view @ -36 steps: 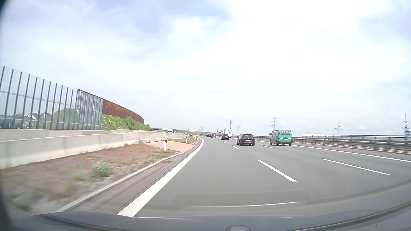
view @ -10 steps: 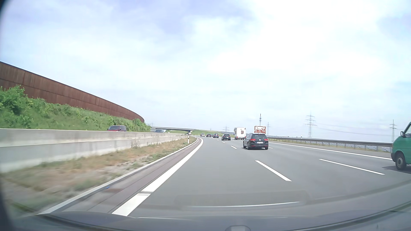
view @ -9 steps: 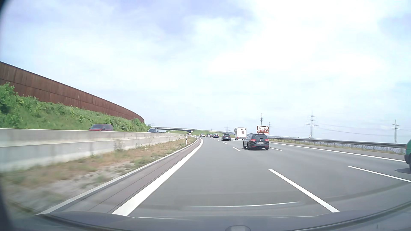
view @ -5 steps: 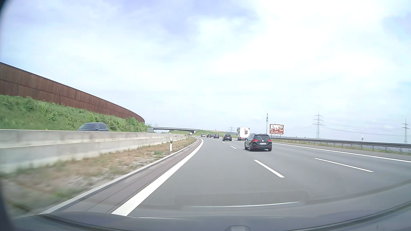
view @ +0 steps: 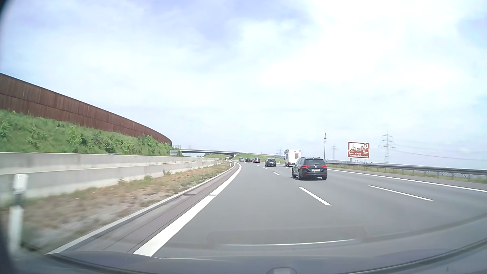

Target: Follow the waypoints while adhering to traffic rules and regulations

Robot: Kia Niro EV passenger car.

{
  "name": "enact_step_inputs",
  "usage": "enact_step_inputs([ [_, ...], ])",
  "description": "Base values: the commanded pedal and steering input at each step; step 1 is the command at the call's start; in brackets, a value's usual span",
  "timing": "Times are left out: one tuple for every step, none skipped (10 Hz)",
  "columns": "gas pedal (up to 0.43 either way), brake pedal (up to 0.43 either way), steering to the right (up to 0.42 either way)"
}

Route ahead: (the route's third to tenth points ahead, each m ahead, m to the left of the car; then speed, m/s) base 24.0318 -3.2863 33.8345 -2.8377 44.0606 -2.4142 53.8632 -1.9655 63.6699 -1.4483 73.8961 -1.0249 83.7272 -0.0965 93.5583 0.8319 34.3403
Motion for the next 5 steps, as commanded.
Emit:
enact_step_inputs([
  [0.398,0.0,-0.009],
  [0.398,0.0,-0.008],
  [0.398,0.0,-0.008],
  [0.398,0.0,-0.008],
  [0.398,0.0,-0.008],
])
